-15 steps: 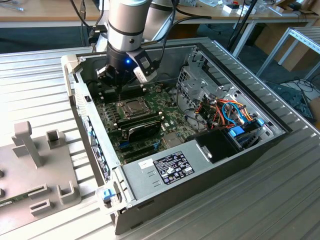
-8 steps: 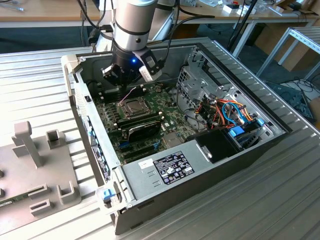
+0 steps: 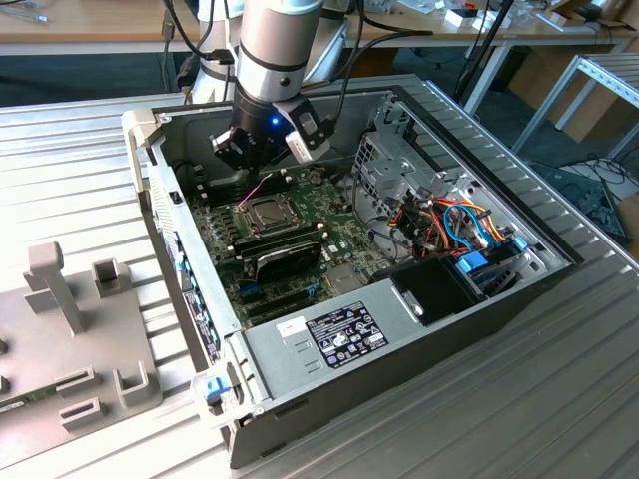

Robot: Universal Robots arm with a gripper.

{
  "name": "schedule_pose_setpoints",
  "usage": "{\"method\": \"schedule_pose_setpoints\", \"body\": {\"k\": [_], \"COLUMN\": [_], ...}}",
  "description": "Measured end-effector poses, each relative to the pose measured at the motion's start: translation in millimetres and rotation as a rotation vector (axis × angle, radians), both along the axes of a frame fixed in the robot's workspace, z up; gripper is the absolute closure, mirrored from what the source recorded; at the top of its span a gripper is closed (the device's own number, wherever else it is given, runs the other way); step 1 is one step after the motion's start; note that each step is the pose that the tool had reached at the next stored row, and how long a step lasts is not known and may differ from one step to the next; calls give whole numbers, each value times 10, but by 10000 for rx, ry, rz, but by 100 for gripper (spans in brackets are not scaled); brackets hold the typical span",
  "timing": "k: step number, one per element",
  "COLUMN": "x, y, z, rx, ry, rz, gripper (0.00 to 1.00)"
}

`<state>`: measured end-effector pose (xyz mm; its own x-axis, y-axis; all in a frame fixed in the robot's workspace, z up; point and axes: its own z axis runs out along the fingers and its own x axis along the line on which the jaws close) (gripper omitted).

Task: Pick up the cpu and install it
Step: 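Install the first cpu locking lever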

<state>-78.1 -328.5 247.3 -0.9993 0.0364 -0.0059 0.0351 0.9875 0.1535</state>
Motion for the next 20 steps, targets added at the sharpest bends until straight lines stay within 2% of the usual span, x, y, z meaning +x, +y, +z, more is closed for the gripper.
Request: {"method": "schedule_pose_setpoints", "body": {"k": [3, 8, 10, 11, 15, 17, 20], "x": [2, 21, 22, 22, 27, 36, 39], "y": [-1, 12, 13, 16, 34, 34, 34], "z": [-36, -51, -51, -51, -51, -54, -55], "rx": [7, 8, -58, -61, -57, -30, -29], "ry": [1, 1, 2, 2, 2, 1, 1], "rz": [-1, -1, -1, 0, 3, 2, 0], "gripper": [89, 89, 89, 89, 89, 89, 89]}}
